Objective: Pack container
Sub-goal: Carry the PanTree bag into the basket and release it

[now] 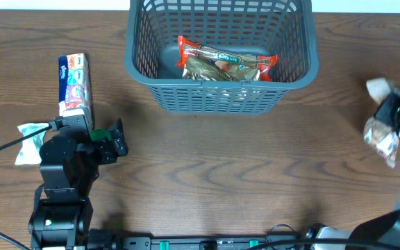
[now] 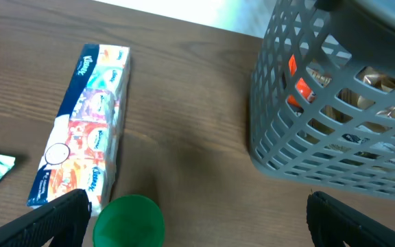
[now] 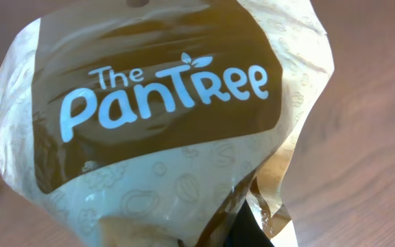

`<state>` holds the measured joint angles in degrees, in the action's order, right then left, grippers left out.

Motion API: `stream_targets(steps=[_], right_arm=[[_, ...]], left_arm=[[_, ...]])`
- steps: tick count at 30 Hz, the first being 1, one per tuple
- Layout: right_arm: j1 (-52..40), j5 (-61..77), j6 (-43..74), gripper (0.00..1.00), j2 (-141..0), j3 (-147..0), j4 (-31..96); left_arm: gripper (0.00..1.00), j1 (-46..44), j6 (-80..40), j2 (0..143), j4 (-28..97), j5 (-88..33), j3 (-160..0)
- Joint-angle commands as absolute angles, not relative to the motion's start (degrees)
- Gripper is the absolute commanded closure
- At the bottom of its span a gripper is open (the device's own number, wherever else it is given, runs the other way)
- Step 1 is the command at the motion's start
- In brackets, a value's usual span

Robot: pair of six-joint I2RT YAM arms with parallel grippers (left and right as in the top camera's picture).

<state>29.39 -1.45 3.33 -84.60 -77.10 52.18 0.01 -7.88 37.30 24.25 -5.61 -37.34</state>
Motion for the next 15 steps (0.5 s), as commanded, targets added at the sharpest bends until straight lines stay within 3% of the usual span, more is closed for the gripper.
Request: stream_targets(steps=[1,8,15], right_arm=[[24.0,0.5,-5.6,0.99,-83.4,-88.7,54.8],[8.9,0.5,-24.3,0.99,-83.4,-107.2,56.6],[-6.6,3.2,-41.9,0.99,-83.6,-111.3,46.4]], left_arm=[[0.02,0.3,-7.8,37.3,24.4,-5.6,-38.3],[0.02,0.3,-7.8,37.3,24.4,-5.6,-38.3],[0.02,0.3,-7.8,37.3,24.4,-5.6,-38.3]])
